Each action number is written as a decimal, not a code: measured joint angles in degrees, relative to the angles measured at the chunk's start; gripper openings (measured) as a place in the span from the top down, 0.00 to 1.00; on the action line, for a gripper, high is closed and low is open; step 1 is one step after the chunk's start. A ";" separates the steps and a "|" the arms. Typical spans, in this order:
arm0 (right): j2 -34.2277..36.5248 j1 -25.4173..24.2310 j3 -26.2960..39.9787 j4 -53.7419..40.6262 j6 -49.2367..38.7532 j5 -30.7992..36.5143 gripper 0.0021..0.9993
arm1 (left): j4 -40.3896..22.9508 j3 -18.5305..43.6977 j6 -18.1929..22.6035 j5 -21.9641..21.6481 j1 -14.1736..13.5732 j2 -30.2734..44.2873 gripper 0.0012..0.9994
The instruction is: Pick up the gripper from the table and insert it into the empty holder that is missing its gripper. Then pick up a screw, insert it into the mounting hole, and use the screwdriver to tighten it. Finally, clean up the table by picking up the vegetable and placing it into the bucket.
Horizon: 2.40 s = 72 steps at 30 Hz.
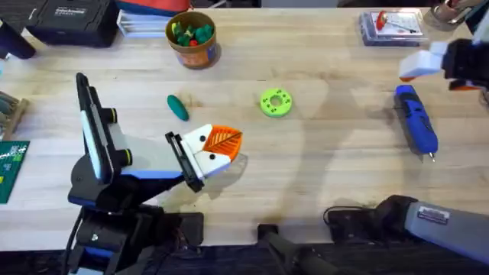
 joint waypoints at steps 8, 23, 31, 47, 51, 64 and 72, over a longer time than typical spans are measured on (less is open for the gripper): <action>8.84 -5.55 0.00 1.07 -11.17 0.59 0.01 | -0.01 0.00 0.02 0.00 0.01 0.00 1.00; 22.17 -6.67 0.00 10.64 -25.50 2.97 0.01 | -0.02 0.00 0.04 0.00 0.00 0.00 1.00; 27.00 -6.67 0.00 12.11 -26.33 2.86 0.08 | 0.00 0.00 0.24 0.00 0.02 0.00 1.00; 27.47 -6.67 0.00 11.69 -26.93 3.61 0.97 | 0.00 0.00 0.39 0.00 0.00 0.00 1.00; 25.34 -6.67 0.02 11.06 -24.26 3.58 0.97 | 0.00 0.00 0.39 0.00 0.02 0.00 1.00; 5.03 -6.67 1.46 8.62 -13.78 1.52 0.97 | -0.02 0.00 0.42 0.01 0.00 0.00 1.00; -0.91 -5.33 1.44 8.46 -9.28 -4.79 0.97 | -0.02 0.00 0.40 0.00 0.02 0.00 1.00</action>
